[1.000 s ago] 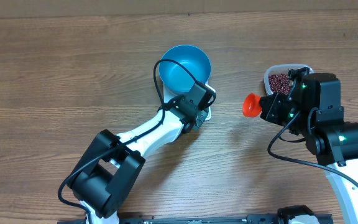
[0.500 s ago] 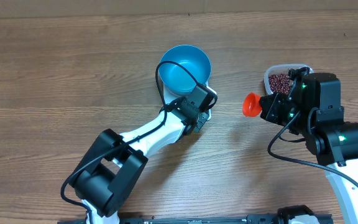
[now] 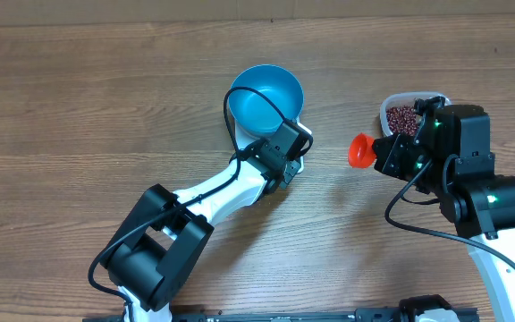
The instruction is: Scoop item into bowl and weigh 150g on scale
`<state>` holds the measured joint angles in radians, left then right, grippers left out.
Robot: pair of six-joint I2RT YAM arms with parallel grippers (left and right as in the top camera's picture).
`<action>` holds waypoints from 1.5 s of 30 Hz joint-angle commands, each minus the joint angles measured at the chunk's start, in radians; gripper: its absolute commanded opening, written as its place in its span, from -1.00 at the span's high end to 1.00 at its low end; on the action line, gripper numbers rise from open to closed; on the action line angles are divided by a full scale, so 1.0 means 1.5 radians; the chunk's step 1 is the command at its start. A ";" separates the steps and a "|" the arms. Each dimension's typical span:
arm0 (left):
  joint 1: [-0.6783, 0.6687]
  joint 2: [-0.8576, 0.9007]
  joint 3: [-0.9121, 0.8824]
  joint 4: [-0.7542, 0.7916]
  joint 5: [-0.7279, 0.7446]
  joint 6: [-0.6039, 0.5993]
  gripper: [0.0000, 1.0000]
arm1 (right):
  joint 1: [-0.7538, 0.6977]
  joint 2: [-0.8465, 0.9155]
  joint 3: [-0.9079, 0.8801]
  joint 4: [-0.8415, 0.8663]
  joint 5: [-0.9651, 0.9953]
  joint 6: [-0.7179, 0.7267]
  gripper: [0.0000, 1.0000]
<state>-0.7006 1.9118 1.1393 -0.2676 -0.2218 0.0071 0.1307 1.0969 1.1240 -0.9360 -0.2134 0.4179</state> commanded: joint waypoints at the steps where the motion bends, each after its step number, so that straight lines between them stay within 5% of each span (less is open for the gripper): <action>1: 0.000 0.008 -0.005 0.004 -0.012 0.003 0.92 | -0.003 -0.005 0.016 0.004 -0.006 0.000 0.92; 45: 0.014 0.008 -0.005 -0.002 0.027 0.024 0.92 | -0.003 -0.005 0.015 -0.001 -0.006 0.000 0.93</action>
<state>-0.6800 1.9118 1.1393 -0.2729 -0.2024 0.0181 0.1307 1.0969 1.1240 -0.9386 -0.2138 0.4179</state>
